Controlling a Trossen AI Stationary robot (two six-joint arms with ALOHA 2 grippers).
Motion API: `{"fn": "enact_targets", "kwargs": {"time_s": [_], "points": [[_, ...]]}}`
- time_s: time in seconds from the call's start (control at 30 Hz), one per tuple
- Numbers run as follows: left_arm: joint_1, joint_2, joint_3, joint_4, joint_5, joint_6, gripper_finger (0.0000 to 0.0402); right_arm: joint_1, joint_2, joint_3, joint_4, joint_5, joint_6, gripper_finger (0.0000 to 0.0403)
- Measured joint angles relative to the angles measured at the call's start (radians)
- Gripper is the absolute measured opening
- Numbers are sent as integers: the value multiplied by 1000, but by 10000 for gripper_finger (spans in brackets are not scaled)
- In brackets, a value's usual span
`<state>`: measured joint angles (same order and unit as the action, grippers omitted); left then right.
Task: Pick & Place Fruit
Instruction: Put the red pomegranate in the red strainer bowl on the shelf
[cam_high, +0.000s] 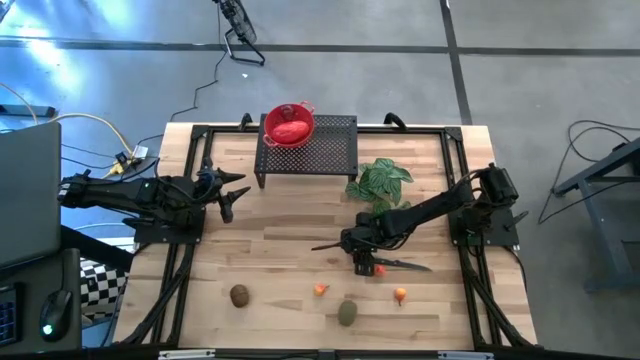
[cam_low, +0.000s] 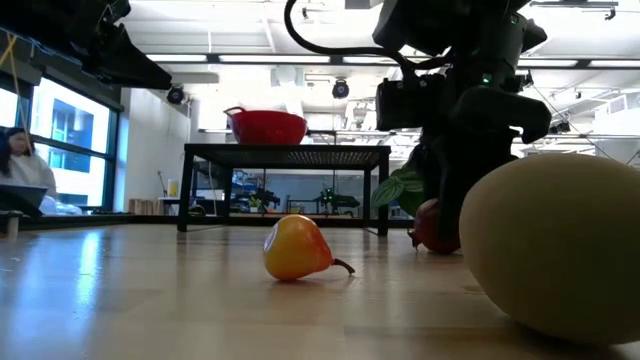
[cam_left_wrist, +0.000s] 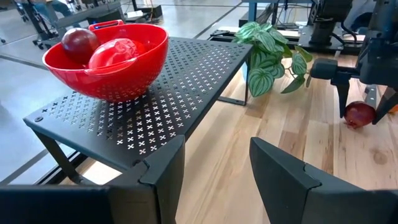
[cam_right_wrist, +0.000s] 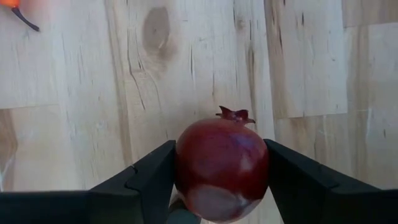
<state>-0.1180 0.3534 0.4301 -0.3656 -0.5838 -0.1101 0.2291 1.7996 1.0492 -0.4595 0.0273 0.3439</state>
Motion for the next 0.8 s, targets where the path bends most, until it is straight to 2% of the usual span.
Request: {"fn": "enact_targets", "kwargs": {"time_s": [0.2, 0.4, 0.7, 0.8], "points": [[0, 0, 0, 12, 0, 0, 175, -24, 0, 0, 16, 0, 0, 216], [0, 0, 0, 22, 0, 0, 175, -113, -11, 0, 123, 23, -36, 216], [0, 0, 0, 25, 0, 5, 175, -274, -128, 0, 337, 80, -84, 215], [0, 0, 0, 25, -2, 7, 175, -316, -157, 2, 491, 136, -109, 215]]}}
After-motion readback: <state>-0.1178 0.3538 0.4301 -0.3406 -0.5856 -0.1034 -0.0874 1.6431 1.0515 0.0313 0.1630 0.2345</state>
